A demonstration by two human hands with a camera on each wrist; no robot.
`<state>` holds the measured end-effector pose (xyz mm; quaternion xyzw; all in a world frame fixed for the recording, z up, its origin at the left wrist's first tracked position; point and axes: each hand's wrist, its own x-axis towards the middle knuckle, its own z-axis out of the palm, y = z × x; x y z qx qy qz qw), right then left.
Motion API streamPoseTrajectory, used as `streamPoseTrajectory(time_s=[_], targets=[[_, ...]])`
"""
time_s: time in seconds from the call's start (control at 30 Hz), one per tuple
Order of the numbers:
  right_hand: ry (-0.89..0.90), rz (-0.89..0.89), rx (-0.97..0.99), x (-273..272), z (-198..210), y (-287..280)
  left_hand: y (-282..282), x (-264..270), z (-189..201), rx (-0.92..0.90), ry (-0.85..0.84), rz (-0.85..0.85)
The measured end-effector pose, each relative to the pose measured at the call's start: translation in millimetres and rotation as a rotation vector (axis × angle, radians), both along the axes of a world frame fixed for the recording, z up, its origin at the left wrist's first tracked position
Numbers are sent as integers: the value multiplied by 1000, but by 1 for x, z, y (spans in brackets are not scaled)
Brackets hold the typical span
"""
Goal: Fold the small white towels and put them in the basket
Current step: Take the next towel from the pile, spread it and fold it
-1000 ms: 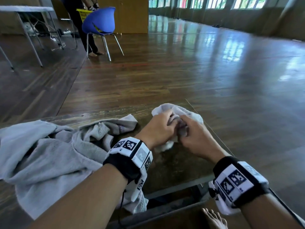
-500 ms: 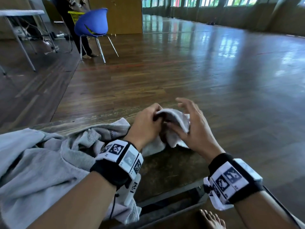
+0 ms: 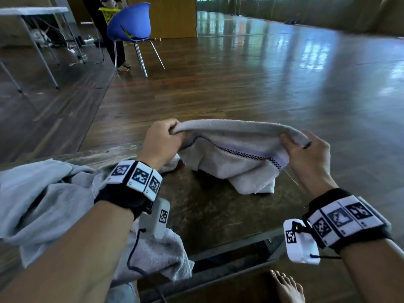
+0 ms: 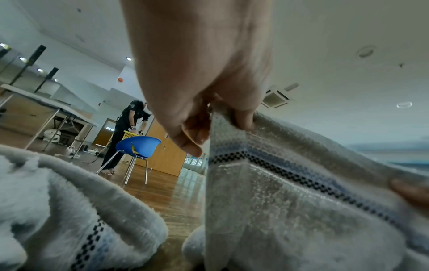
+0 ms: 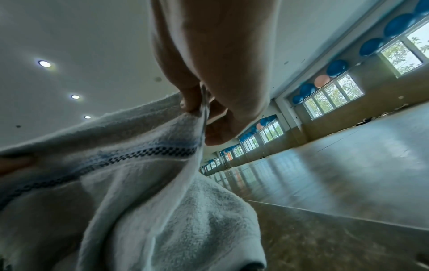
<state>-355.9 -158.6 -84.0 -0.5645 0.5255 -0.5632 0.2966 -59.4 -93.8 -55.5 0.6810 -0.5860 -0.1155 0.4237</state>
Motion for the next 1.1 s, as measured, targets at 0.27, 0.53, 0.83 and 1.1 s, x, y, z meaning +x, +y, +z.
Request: streamPoseTrajectory(time_s=[0.27, 0.53, 0.83, 1.1], targets=[[471, 118, 189, 4, -16, -4, 15, 4, 11, 555, 491, -117], [934, 273, 338, 28, -32, 8, 11, 3, -29, 698, 2, -177], [875, 703, 318, 48, -26, -4, 11, -13, -54, 658, -66, -416], [1053, 834, 325, 74, -18, 9, 20, -1, -36, 860, -40, -480]])
